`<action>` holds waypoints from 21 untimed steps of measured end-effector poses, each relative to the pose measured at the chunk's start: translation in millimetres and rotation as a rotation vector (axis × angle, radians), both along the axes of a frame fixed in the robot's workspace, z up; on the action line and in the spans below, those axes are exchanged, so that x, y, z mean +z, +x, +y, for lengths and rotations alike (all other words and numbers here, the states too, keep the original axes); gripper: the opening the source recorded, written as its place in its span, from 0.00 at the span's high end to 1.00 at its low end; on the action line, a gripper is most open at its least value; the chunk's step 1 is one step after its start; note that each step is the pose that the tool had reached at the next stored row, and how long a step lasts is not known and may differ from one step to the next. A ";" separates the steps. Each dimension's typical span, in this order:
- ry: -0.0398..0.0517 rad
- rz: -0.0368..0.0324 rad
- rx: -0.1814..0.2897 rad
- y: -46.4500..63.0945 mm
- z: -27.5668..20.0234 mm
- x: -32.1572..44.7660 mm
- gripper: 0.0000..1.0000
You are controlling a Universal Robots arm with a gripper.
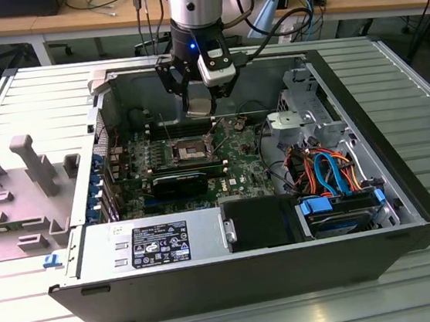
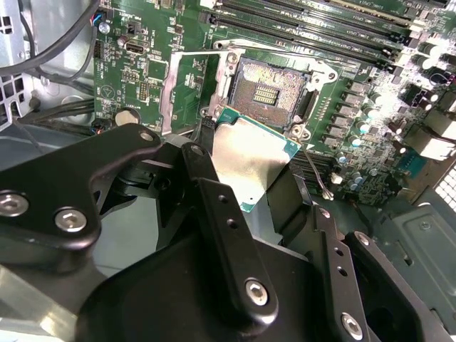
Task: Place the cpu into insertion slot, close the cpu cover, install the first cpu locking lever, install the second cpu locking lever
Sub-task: 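Place the cpu into insertion slot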
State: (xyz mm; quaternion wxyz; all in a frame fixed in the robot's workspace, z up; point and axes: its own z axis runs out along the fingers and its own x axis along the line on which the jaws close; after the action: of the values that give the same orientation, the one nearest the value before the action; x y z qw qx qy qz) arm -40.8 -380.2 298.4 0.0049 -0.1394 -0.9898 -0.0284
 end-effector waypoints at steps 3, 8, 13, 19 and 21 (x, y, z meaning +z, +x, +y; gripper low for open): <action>0.0000 0.0000 -0.001 0.0 0.0 -0.3 0.46; -0.0003 0.0000 -0.008 0.0 0.0 -2.3 0.46; -0.0007 0.0000 -0.014 0.0 0.0 -3.6 0.46; -0.0008 0.0000 -0.018 0.0 0.0 -4.1 0.46; -0.0009 0.0000 -0.020 0.0 0.0 -4.4 0.46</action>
State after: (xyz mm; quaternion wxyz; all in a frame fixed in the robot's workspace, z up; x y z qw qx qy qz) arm -40.8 -380.1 294.1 0.0045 -0.1495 -0.9884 -0.0280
